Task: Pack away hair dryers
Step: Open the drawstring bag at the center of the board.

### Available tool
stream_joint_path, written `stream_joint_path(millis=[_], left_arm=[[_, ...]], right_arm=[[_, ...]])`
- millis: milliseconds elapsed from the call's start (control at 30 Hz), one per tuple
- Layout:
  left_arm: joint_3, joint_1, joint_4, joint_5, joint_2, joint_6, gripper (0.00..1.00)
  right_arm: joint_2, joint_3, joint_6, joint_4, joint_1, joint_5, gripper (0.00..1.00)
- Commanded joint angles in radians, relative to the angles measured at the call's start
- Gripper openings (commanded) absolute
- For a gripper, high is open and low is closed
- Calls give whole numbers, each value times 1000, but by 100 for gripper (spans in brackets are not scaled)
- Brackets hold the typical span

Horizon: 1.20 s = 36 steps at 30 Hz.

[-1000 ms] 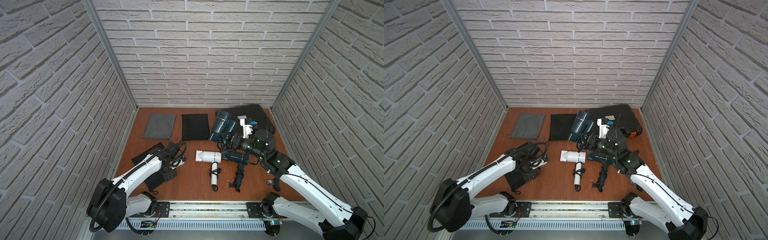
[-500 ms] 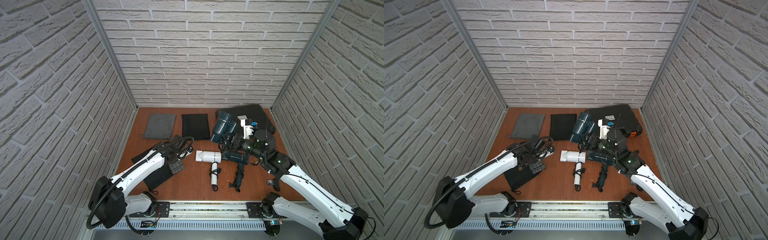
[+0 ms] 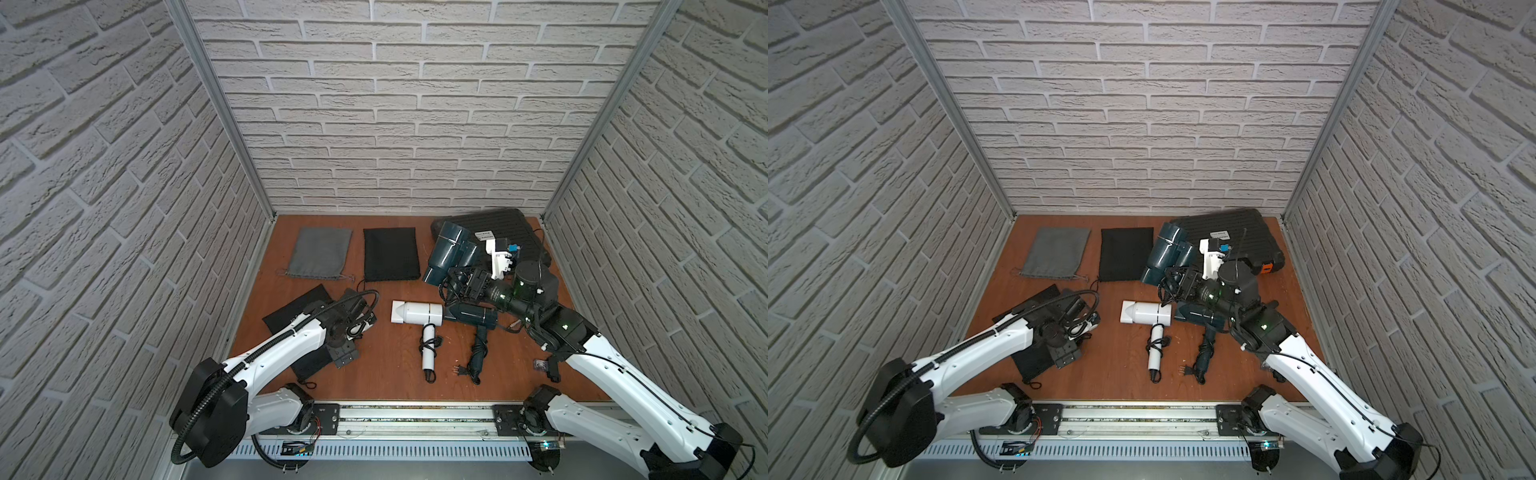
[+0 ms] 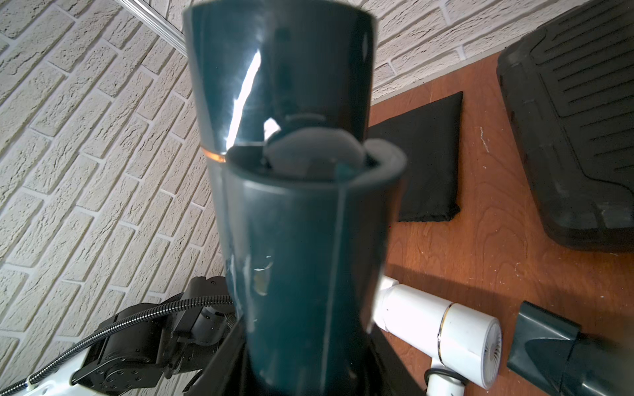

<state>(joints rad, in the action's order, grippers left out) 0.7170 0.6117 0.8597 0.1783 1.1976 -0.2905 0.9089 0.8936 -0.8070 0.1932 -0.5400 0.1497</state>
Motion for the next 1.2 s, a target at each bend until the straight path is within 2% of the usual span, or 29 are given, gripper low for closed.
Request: stream_joint_path(millis=[0, 133, 500, 633, 1167], left_arm=[[-19, -7, -29, 26, 27, -4, 94], [-21, -32, -40, 40, 66, -3, 85], [-32, -46, -64, 24, 115, -3, 74], [-30, -46, -65, 20, 131, -2, 60], [-28, -45, -57, 9, 191, 5, 41]], right_arm=[[-19, 23, 13, -108, 6, -12, 3], [-25, 13, 12, -113, 6, -13, 3], [-33, 7, 18, -112, 8, -19, 3], [-41, 1, 20, -110, 8, -27, 3], [-57, -2, 27, -99, 14, -33, 3]])
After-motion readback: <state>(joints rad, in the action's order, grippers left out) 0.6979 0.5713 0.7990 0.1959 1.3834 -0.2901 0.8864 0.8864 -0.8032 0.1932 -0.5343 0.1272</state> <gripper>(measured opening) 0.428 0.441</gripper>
